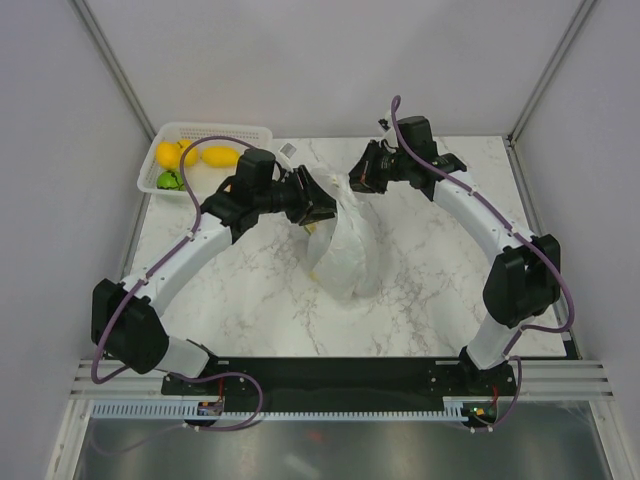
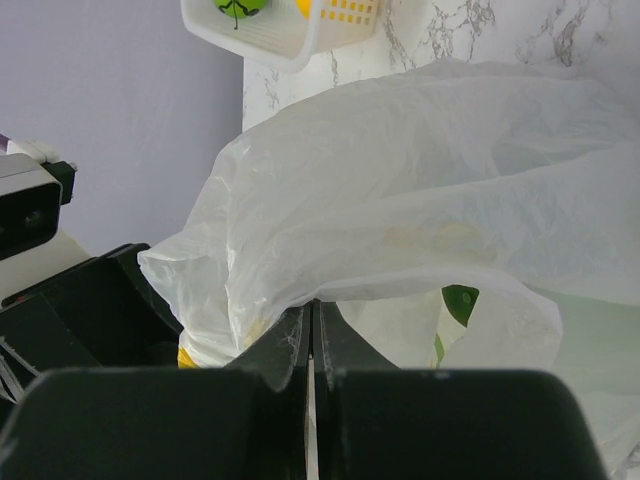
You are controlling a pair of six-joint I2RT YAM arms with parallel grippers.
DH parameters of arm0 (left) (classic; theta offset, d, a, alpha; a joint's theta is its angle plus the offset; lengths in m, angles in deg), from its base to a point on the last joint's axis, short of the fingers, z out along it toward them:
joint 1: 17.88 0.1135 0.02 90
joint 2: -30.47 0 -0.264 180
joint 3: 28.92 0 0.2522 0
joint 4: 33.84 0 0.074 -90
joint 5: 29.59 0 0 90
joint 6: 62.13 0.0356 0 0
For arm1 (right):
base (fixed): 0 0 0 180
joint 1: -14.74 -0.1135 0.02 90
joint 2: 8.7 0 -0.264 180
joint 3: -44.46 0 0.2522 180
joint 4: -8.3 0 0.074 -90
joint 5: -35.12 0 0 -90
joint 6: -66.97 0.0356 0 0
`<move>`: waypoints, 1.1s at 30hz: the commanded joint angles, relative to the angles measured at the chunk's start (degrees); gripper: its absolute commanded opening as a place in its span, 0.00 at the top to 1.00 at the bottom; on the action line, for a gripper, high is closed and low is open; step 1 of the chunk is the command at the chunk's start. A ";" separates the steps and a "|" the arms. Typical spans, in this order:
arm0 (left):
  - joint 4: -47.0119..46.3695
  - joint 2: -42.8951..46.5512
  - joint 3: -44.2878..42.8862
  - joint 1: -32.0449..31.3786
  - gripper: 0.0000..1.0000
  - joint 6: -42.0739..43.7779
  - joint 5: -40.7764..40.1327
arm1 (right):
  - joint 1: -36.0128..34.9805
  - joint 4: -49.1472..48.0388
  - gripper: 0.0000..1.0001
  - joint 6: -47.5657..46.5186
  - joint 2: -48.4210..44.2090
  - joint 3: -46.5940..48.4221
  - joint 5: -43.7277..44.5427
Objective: Place the fake fruits into the plastic bag and tie a complex knot
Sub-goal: Tie the plastic bag at the center of the board.
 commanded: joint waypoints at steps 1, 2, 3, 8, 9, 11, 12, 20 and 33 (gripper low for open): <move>-2.90 0.65 -1.60 -0.01 0.53 -2.18 0.96 | 0.09 -1.33 1.00 0.15 -2.45 -0.44 0.10; -3.43 0.65 -1.51 -0.27 0.51 -2.53 1.05 | 0.09 -1.42 1.00 0.15 -2.54 -0.53 0.10; -4.48 0.48 -1.42 -0.36 0.51 -2.97 1.13 | 0.09 -1.42 1.00 0.15 -2.54 -0.79 0.10; -6.86 -1.10 -1.33 -2.20 0.52 -4.47 2.10 | 0.09 -1.42 1.00 0.41 -2.36 -0.53 0.27; -7.12 -1.63 -1.16 -2.47 0.53 -4.99 2.10 | 0.18 -1.42 1.00 0.41 -2.28 -0.53 0.36; -8.09 -1.98 -0.98 -3.08 0.58 -5.43 2.45 | 0.09 -1.42 1.00 0.67 -2.27 -0.44 0.36; -8.18 -1.99 -0.90 -3.18 0.60 -5.44 2.54 | 0.18 -1.33 1.00 0.76 -2.36 -0.44 0.71; -8.18 0.12 1.48 -3.26 0.76 -4.91 1.66 | 0.09 -1.33 1.00 0.94 -1.92 0.18 0.98; -3.96 5.22 5.96 -1.51 0.85 -2.71 -2.73 | 0.18 -1.33 1.00 0.59 -1.66 0.26 1.06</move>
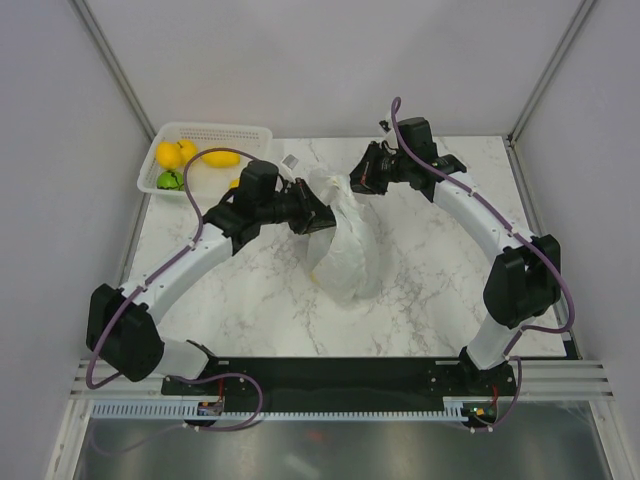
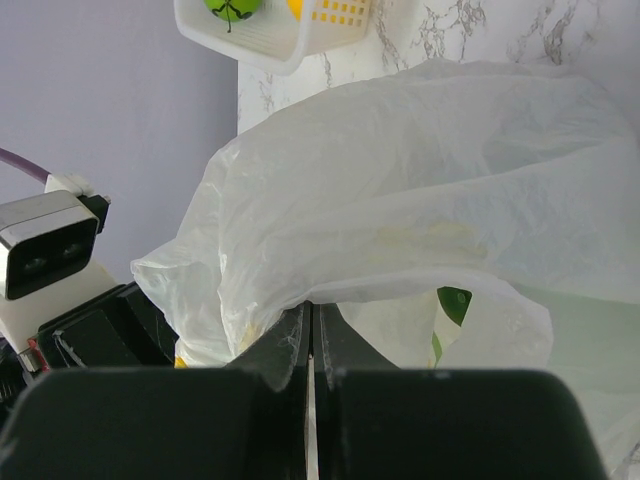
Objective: Place the fake fruits into the plastic bag and tie a complex knot
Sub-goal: Tie the plastic bag at the center of the board.
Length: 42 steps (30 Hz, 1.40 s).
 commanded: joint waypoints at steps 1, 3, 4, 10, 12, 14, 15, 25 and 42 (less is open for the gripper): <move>-0.09 3.23 0.78 0.70 0.85 1.07 -2.58 | 0.18 -1.00 1.00 0.35 -1.27 1.12 0.19; -0.09 3.23 0.69 0.70 0.85 1.25 -2.49 | 0.18 -1.09 1.00 0.43 -1.27 1.12 0.19; -0.18 2.97 0.61 0.70 0.84 1.25 -2.15 | 0.35 -1.09 1.00 0.43 -1.27 1.12 0.28; -2.55 0.60 0.08 0.53 0.74 0.19 1.28 | 0.36 -1.17 1.00 0.35 -1.09 1.29 0.19; -3.08 -0.02 -0.18 0.35 0.74 -0.16 1.81 | 0.27 -1.09 1.00 0.35 -1.09 1.47 0.28; -3.17 -0.98 -0.45 0.09 0.74 -0.33 2.86 | 0.27 -1.18 1.00 0.43 -1.09 1.56 0.28; -3.17 -1.25 -0.62 0.00 0.74 -0.42 3.39 | 0.27 -1.18 1.00 0.52 -1.00 1.47 0.28; -6.60 -4.93 -4.49 -2.46 0.57 -1.56 1.64 | 0.27 -1.09 1.00 0.52 -1.35 0.59 0.98; -7.92 -10.21 -10.82 -5.98 0.50 0.98 -5.21 | 0.27 -1.09 1.00 0.87 -1.71 -1.34 0.54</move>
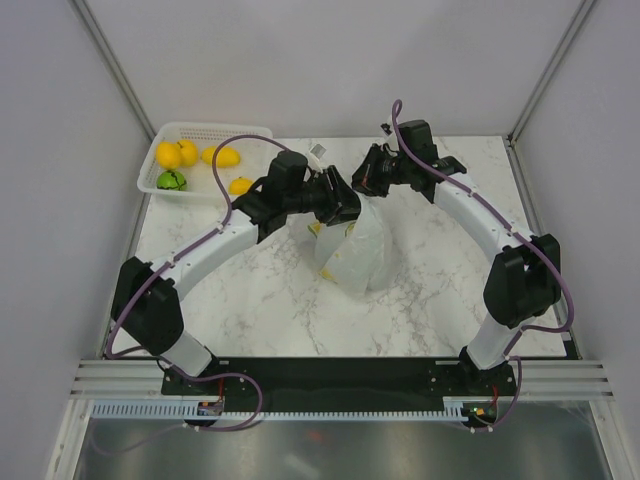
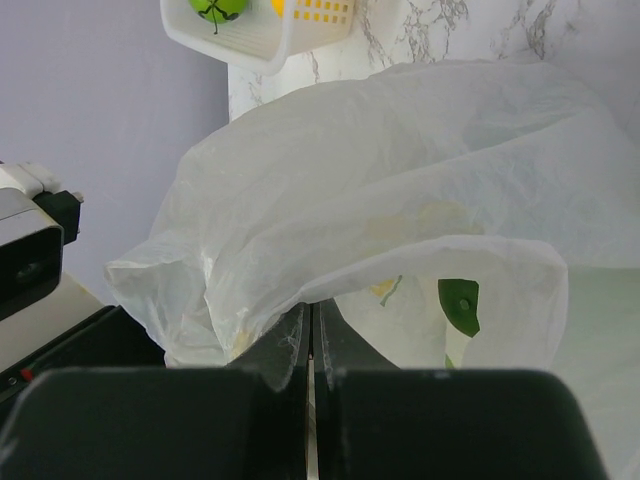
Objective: Place the fake fruits into the plastic bag and tie a complex knot
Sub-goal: Tie the plastic bag at the center of the board.
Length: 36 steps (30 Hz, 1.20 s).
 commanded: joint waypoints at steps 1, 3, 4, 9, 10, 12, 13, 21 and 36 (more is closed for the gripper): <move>-3.00 -1.23 -3.54 -1.19 0.51 1.33 -3.27 | 0.01 -1.07 1.00 1.00 -1.88 -0.49 0.17; -3.00 -1.76 -3.72 -1.45 0.52 1.60 -3.71 | 0.01 -1.07 1.00 1.27 -1.79 -0.67 0.52; -3.00 -2.02 -3.81 -1.80 0.52 1.68 -4.32 | 0.01 -1.07 1.00 1.44 -1.97 -0.67 0.52; -3.00 -2.11 -4.07 -2.34 0.77 3.18 -7.49 | 0.01 -1.07 1.00 2.06 -2.67 -1.37 1.22; -3.00 -2.20 -3.98 -2.34 0.83 3.44 -8.10 | 0.01 -1.07 1.00 2.06 -2.76 -1.46 1.31; -2.91 -2.02 -4.33 -2.42 0.98 4.23 -8.20 | 0.09 -0.98 1.00 2.15 -3.02 -1.72 1.57; -2.74 -1.41 -4.07 -2.34 0.98 4.58 -8.11 | 0.09 -1.06 1.00 2.24 -3.02 -1.72 1.57; 16.03 1.22 -8.37 -1.37 0.98 13.98 -5.74 | 5.45 -0.72 1.00 0.57 -2.59 -1.11 0.26; 25.39 3.34 -9.17 0.21 0.98 19.26 -5.29 | 5.54 0.87 1.00 -0.93 -2.58 -0.40 -0.18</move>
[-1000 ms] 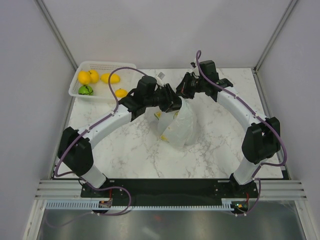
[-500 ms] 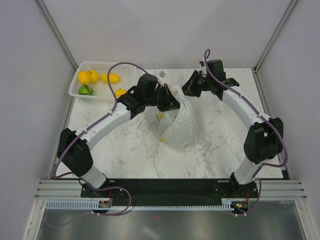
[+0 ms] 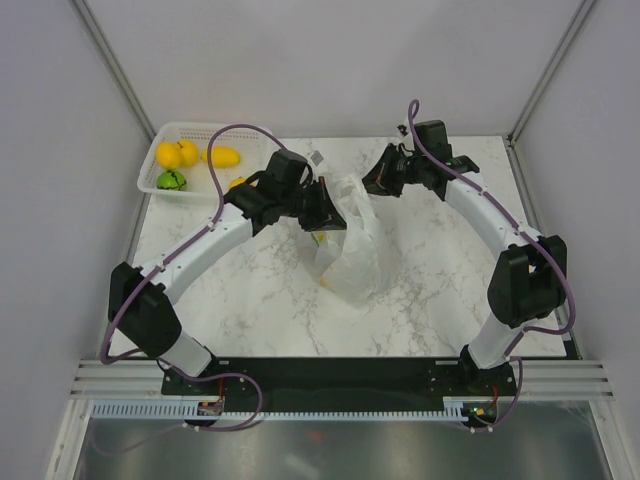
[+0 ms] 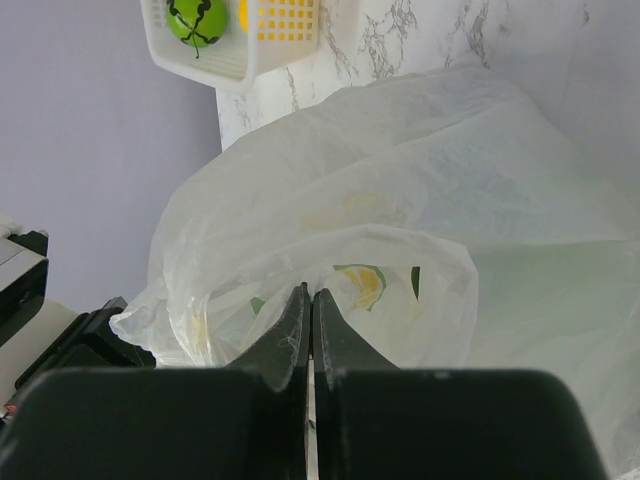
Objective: Place the fake fruits into the plastic bag and tie a complex knot
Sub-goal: Tie the plastic bag at the center of the board.
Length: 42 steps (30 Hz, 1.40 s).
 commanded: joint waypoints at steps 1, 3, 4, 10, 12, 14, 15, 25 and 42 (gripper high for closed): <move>2.62 3.16 -2.81 0.21 0.97 2.74 0.47 | 0.56 -1.03 1.00 -1.10 -1.91 1.32 1.11; 2.62 3.51 -2.81 0.56 0.96 2.74 0.56 | 0.47 -1.03 1.00 -1.19 -1.82 1.41 1.11; 2.62 3.86 -2.72 0.65 0.96 2.56 0.56 | 0.47 -1.03 1.00 -1.19 -1.73 1.58 1.02; 0.60 3.17 -2.63 0.92 0.94 2.13 0.21 | -0.84 -1.03 1.00 -1.54 -1.56 2.11 1.02; -1.59 2.82 -2.90 0.92 0.92 1.69 0.21 | -1.20 -0.95 1.00 -1.54 -1.38 2.20 1.02; -2.91 2.20 -3.77 0.92 0.90 0.81 0.82 | -1.63 -0.77 1.00 -1.72 -1.38 2.29 1.19; -3.97 1.24 -4.99 0.92 0.90 0.37 1.17 | -1.72 -0.68 1.00 -1.72 -1.29 2.38 1.28; -9.59 -4.21 -10.98 0.13 0.88 -2.18 3.37 | -2.87 -0.59 1.00 -1.63 -0.68 2.99 1.55; -10.31 -6.07 -13.09 -1.37 0.72 -1.83 3.81 | -3.39 -0.59 1.00 -1.10 -0.41 3.61 1.81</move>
